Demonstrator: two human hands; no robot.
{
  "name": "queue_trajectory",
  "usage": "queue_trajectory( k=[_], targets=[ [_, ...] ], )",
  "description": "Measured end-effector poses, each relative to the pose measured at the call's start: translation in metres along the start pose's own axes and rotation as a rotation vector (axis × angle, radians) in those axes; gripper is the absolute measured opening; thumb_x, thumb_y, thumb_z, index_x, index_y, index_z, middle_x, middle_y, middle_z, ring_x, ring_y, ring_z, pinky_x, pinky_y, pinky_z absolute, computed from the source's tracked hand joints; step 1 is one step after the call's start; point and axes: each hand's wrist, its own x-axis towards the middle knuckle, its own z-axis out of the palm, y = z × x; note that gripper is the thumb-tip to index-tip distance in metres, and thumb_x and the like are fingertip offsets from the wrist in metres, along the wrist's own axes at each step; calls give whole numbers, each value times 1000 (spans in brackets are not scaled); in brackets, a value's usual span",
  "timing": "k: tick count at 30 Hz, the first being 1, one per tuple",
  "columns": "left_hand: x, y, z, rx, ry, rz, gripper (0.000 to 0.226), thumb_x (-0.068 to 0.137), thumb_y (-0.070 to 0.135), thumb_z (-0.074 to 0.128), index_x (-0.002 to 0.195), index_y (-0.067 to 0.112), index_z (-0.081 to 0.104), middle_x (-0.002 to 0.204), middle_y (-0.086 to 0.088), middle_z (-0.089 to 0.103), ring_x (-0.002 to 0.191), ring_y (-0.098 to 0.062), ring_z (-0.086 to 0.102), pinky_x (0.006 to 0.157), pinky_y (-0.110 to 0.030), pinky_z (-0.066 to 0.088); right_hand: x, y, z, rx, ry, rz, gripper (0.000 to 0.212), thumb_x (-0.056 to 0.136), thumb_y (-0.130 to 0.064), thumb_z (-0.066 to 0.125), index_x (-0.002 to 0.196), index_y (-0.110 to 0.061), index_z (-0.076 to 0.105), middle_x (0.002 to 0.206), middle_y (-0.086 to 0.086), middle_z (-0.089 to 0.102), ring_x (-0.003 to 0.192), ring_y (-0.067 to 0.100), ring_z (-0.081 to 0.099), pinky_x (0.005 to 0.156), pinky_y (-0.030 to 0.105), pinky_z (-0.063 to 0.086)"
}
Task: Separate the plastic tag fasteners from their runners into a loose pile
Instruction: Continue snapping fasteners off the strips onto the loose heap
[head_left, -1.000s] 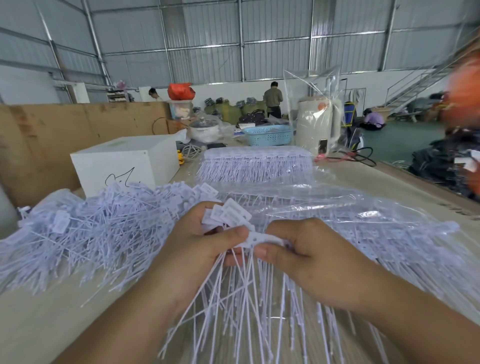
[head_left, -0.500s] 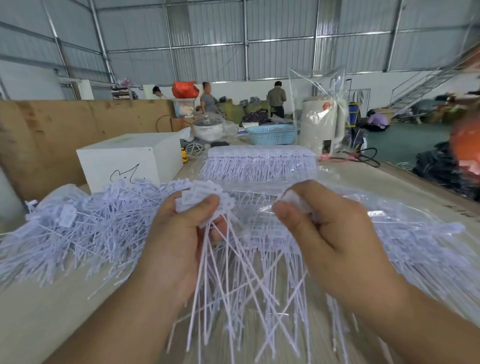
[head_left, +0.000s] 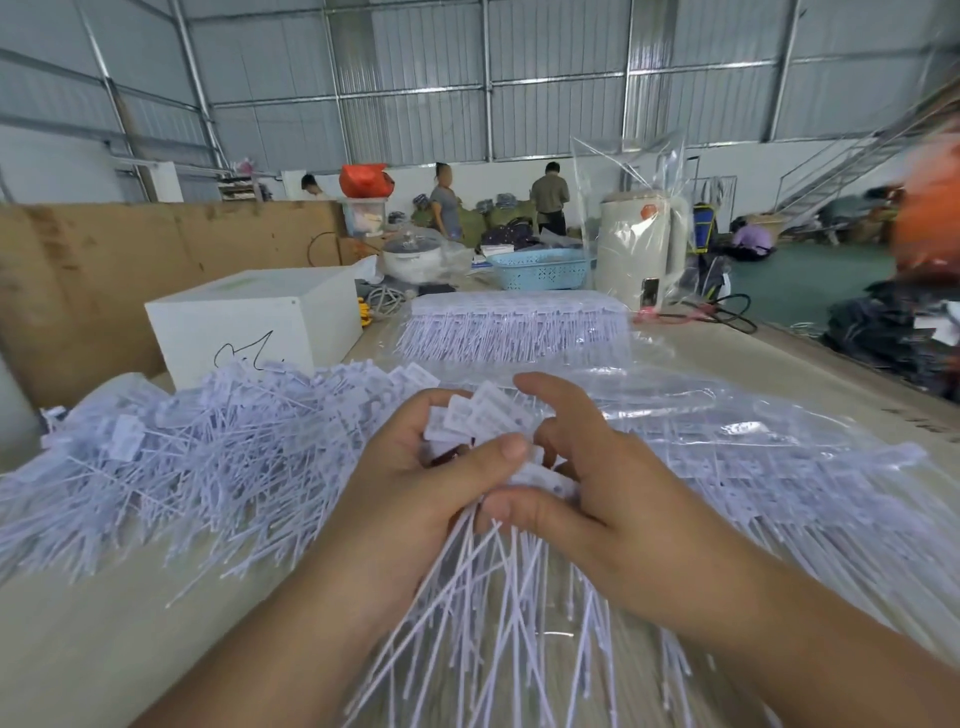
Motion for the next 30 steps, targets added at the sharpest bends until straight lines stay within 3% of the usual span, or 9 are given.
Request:
queue_trajectory(
  k=[3, 5, 6, 9, 13, 16, 19, 26, 30],
  targets=[
    [1, -2, -3, 67, -7, 9, 46, 64, 10, 80, 107, 13, 65, 99, -17, 74, 89, -33, 73, 72, -37, 60, -1, -1, 0, 54, -38, 12, 59, 87, -53, 57, 137, -39, 29, 102, -23, 67, 92, -1, 67, 75, 22, 54],
    [3, -3, -5, 86, 29, 22, 43, 62, 7, 82, 100, 18, 68, 97, -15, 75, 86, -32, 73, 68, -36, 60, -1, -2, -2, 62, -77, 42, 55, 90, -52, 58, 137, -34, 36, 105, -10, 69, 93, 11, 68, 77, 42, 56],
    [4, -4, -6, 93, 57, 36, 43, 59, 6, 86, 96, 20, 69, 95, -14, 75, 83, -30, 74, 63, -34, 59, -1, -2, -3, 52, -93, 55, 50, 92, -52, 56, 135, -34, 41, 100, -5, 69, 86, 13, 68, 73, 45, 55],
    [9, -3, -13, 78, 142, 74, 35, 55, 16, 81, 89, 21, 70, 92, -12, 75, 79, -27, 73, 61, -31, 57, -1, 3, -9, -60, -104, 99, 37, 92, -59, 46, 118, -33, 53, 66, -7, 59, 50, 4, 50, 50, 27, 40],
    [12, -5, -18, 135, 154, 69, 29, 62, 13, 80, 86, 24, 70, 89, -9, 76, 77, -25, 73, 61, -27, 57, -1, 9, -12, -75, -129, 145, 27, 96, -45, 50, 75, -28, 51, 53, -11, 45, 44, 5, 36, 46, 25, 31],
    [12, -8, -18, 167, 131, 56, 32, 64, 12, 87, 85, 28, 70, 88, -6, 76, 78, -24, 73, 60, -26, 56, -1, 10, -11, -92, -132, 152, 27, 97, -40, 52, 71, -33, 49, 53, -13, 45, 44, 5, 36, 45, 19, 29],
    [12, -6, -17, 155, 117, 57, 39, 55, 17, 91, 85, 29, 70, 85, -6, 76, 72, -22, 73, 57, -25, 54, -1, 8, -13, -110, -98, 135, 29, 97, -40, 53, 73, -27, 48, 54, -11, 45, 46, 6, 37, 47, 23, 30],
    [10, 2, -12, 18, 161, 122, 40, 55, 17, 78, 93, 19, 68, 90, -10, 75, 77, -23, 73, 61, -28, 55, -1, -8, -4, -213, 138, 11, 32, 93, -44, 49, 64, -33, 40, 57, -13, 47, 50, 11, 44, 47, 29, 35],
    [10, -1, -8, -149, 246, 55, 43, 55, 9, 78, 97, 11, 66, 89, -17, 73, 71, -28, 71, 58, -34, 58, 0, -12, 3, -215, 328, -91, 27, 94, -34, 54, 68, -29, 49, 56, -13, 45, 49, 3, 44, 46, 15, 32]
  ],
)
